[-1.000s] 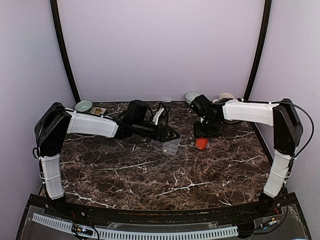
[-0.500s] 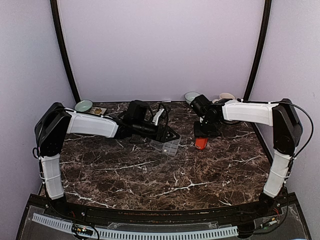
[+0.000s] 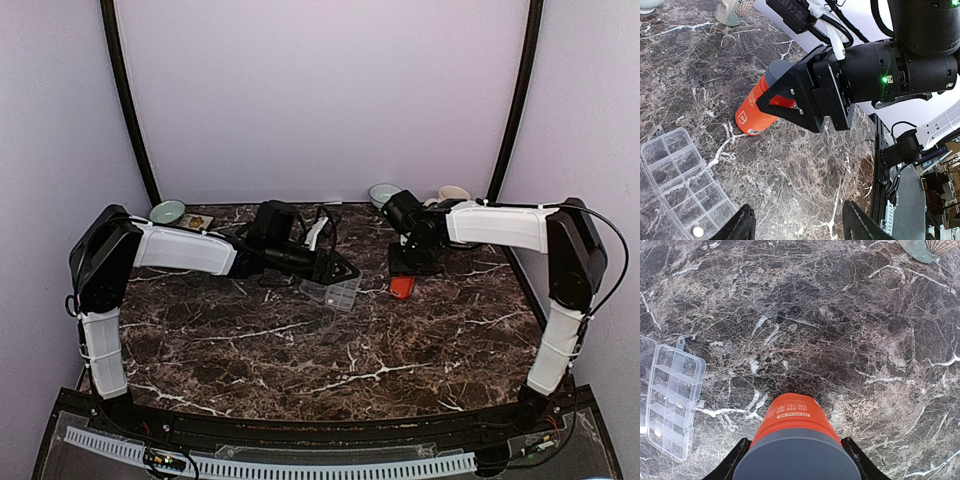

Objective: Sort the pills into containers
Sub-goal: Pick up the pill bottle from the center of the board.

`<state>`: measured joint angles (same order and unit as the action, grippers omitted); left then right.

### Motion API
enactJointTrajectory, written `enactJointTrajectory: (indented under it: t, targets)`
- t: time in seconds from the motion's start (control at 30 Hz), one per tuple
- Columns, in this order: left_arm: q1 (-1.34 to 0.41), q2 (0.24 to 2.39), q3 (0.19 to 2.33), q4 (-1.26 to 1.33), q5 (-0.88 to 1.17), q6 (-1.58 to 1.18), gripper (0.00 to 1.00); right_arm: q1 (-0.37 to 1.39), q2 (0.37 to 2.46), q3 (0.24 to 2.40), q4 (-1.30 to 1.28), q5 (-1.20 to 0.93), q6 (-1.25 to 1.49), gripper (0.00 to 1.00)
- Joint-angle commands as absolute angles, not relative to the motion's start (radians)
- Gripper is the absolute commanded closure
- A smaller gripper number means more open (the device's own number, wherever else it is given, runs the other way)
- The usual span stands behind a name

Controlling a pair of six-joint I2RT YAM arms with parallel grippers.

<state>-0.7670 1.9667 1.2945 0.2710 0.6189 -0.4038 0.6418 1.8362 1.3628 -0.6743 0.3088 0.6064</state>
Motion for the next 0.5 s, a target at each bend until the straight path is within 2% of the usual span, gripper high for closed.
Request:
enactJointTrajectory:
  t: [0.0, 0.47]
  targets:
    - [-0.77, 1.943, 1.303, 0.278, 0.62, -0.408, 0.38, 0.646, 1.804, 1.346, -0.661, 0.303, 0.593, 0.56]
    - [-0.769, 1.968, 1.328, 0.208, 0.6, -0.333, 0.36, 0.649, 1.763, 1.339, -0.65, 0.298, 0.562, 0.57]
